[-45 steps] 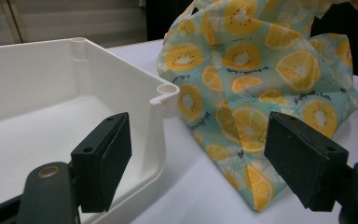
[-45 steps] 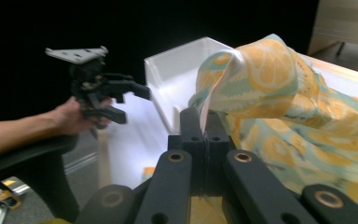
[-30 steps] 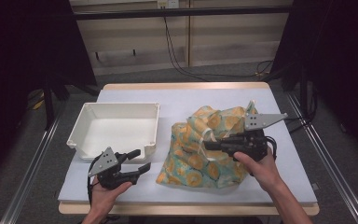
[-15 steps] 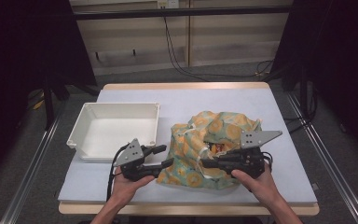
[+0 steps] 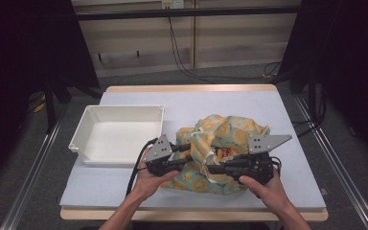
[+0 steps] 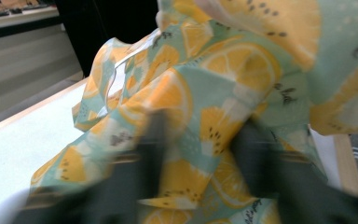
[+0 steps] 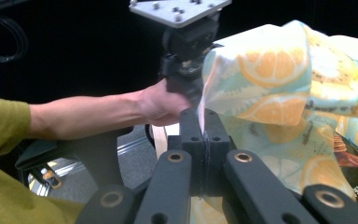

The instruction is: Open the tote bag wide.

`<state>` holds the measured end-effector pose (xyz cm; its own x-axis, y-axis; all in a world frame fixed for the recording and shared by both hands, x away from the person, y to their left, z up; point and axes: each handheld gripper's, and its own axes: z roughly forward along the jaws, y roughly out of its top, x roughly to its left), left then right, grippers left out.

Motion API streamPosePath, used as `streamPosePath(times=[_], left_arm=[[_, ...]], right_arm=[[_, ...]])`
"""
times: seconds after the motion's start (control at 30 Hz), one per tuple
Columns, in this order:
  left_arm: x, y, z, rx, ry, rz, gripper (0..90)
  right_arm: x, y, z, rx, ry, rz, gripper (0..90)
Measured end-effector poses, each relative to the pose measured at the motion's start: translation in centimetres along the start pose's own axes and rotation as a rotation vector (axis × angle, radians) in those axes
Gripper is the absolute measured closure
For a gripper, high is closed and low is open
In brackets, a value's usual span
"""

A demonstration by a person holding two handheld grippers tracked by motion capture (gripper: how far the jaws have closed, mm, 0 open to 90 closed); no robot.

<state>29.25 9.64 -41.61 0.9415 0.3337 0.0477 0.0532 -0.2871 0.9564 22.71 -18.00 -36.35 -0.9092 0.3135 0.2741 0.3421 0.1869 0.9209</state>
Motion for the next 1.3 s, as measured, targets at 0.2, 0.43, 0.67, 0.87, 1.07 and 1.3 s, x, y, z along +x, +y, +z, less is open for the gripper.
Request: streamPosePath(times=[0.2,0.43,0.67,0.87,1.07,1.3], left_arm=[[-0.3,0.0,-2.0,0.018,-0.051,-0.049,90.0],[-0.7,-2.5,-4.2,0.082,-0.076,-0.078,90.0],[-0.7,-4.9,-4.6,0.112,-0.08,-0.122,90.0],[-1.1,-6.2,-3.7,0.18,-0.071,-0.107,90.0],[-0.6,-7.1,-2.9,0.228,-0.076,-0.113,90.0],[-0.3,-7.2,-3.1,0.23,-0.076,-0.123,90.0]], right_arm=[[-0.3,-1.1,-1.0,0.014,-0.025,0.026,89.7],[-0.3,-4.6,-1.1,0.042,-0.039,0.055,83.2],[-0.7,-7.0,-1.3,0.026,-0.052,0.101,78.7],[-1.9,-9.1,-2.3,0.068,-0.159,0.12,90.0],[-2.9,-10.6,-2.6,0.104,-0.214,0.162,90.0],[-3.4,-10.9,-3.3,0.099,-0.249,0.172,83.3]])
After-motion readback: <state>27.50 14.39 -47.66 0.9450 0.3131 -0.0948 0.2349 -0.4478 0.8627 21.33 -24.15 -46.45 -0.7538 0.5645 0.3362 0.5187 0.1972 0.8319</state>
